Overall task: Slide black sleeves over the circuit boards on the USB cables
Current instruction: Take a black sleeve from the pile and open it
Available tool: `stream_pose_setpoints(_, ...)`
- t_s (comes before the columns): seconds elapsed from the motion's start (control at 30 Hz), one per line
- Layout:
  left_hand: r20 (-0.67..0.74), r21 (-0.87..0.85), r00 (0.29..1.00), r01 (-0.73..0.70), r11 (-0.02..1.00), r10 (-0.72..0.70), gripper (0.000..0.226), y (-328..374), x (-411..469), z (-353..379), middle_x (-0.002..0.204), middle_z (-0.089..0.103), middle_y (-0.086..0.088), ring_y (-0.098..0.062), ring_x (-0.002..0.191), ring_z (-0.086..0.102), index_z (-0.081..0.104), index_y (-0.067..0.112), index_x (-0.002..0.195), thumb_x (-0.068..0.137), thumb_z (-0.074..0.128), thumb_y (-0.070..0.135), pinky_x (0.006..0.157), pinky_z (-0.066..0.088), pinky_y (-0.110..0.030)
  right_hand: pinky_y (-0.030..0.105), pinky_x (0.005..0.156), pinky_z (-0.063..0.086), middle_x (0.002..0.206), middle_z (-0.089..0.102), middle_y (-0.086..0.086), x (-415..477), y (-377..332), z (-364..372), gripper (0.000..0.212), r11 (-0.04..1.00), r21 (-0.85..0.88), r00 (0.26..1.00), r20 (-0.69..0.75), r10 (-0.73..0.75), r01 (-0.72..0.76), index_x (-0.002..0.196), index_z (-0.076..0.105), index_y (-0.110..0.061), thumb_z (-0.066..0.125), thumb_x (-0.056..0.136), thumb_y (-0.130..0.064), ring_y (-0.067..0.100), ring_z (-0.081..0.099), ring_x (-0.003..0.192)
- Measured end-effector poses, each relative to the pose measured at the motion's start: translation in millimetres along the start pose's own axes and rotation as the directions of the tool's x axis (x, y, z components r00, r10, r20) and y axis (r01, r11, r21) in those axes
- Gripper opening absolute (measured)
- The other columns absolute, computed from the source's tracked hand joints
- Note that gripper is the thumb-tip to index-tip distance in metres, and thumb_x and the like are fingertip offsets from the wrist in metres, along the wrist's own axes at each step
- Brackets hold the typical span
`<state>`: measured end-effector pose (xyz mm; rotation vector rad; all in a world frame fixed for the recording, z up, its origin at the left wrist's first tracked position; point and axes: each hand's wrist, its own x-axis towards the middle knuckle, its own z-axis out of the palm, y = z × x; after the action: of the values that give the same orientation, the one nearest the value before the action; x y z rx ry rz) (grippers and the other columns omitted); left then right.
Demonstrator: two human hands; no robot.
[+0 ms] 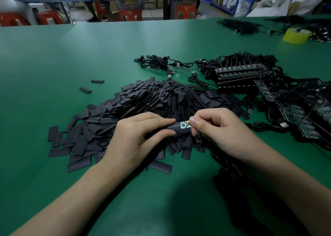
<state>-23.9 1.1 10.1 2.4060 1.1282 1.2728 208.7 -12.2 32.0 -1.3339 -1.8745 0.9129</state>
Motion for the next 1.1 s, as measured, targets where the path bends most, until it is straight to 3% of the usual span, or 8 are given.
stream_pose_setpoints(0.23,-0.008,0.020,0.994,-0.105,0.994,0.105,0.027,1.2,-1.8,2.3,0.094,0.075,0.001,-0.005,0.084,0.068,0.081,0.009,0.105,0.085,0.081,0.027,0.083,0.052,-0.015,0.027,0.052,0.027,0.053,0.039,-0.008,-0.7,0.3,2.7,0.034,1.000,-0.011,0.999,0.053,-0.003,0.003,0.075,0.069,-0.025,0.056,0.104,-0.037,0.007,0.034,0.049)
stream_pose_setpoints(0.53,-0.086,-0.100,0.996,-0.031,0.995,0.022,0.022,7.2,-0.4,3.0,0.094,0.074,0.005,-0.002,0.087,0.069,0.081,0.009,0.101,0.085,0.080,0.025,0.081,0.050,-0.016,0.026,0.050,0.024,0.054,0.036,-0.008,1.0,0.3,2.3,0.035,0.996,0.091,0.996,0.087,-0.032,0.024,0.076,0.070,-0.027,0.052,0.098,-0.048,0.010,0.030,0.050)
stream_pose_setpoints(0.67,-0.077,-0.128,0.997,-0.019,0.992,0.009,0.021,6.8,-0.3,3.6,0.094,0.075,0.006,-0.002,0.088,0.070,0.081,0.010,0.101,0.085,0.081,0.023,0.081,0.052,-0.017,0.034,0.052,0.024,0.056,0.036,-0.002,1.4,1.9,1.7,0.036,0.994,0.105,0.994,0.104,-0.032,0.022,0.077,0.070,-0.029,0.052,0.098,-0.051,0.018,0.030,0.052)
stream_pose_setpoints(0.83,-0.044,-0.112,0.998,-0.043,0.993,0.038,0.021,5.2,-0.9,6.4,0.095,0.076,0.003,-0.006,0.088,0.071,0.081,0.008,0.102,0.083,0.086,0.017,0.081,0.054,-0.022,0.030,0.051,0.024,0.055,0.038,-0.005,0.9,2.7,7.4,0.034,0.994,0.104,0.993,0.105,-0.046,0.035,0.078,0.072,-0.029,0.053,0.098,-0.049,0.013,0.032,0.052)
stream_pose_setpoints(0.9,-0.049,-0.128,0.998,-0.035,0.991,0.029,0.021,6.2,-0.1,6.1,0.095,0.076,0.004,-0.006,0.088,0.071,0.081,0.009,0.102,0.084,0.085,0.019,0.081,0.054,-0.022,0.033,0.053,0.028,0.057,0.041,-0.001,0.8,3.2,7.8,0.031,0.995,0.094,0.995,0.086,-0.050,0.042,0.083,0.073,-0.029,0.054,0.097,-0.050,0.013,0.036,0.054)
stream_pose_setpoints(1.0,-0.064,-0.140,0.998,-0.004,0.990,-0.005,0.020,8.2,1.0,5.1,0.094,0.077,0.005,-0.005,0.087,0.071,0.081,0.010,0.101,0.085,0.083,0.022,0.081,0.054,-0.022,0.029,0.059,0.039,0.067,0.056,-0.003,1.6,2.3,6.3,0.011,0.988,0.105,0.994,-0.039,-0.106,0.109,0.097,0.072,-0.031,0.064,0.094,-0.037,0.009,0.048,0.062)
stream_pose_setpoints(1.1,-0.077,-0.142,0.995,0.057,0.988,-0.068,0.019,8.6,1.5,3.1,0.095,0.077,0.007,-0.004,0.088,0.071,0.082,0.012,0.101,0.085,0.082,0.022,0.080,0.054,-0.021,0.028,0.062,0.048,0.079,0.065,-0.007,-1.2,0.0,4.6,0.011,0.970,0.052,0.961,-0.158,-0.227,0.237,0.098,0.071,-0.033,0.070,0.091,-0.024,0.011,0.060,0.070)
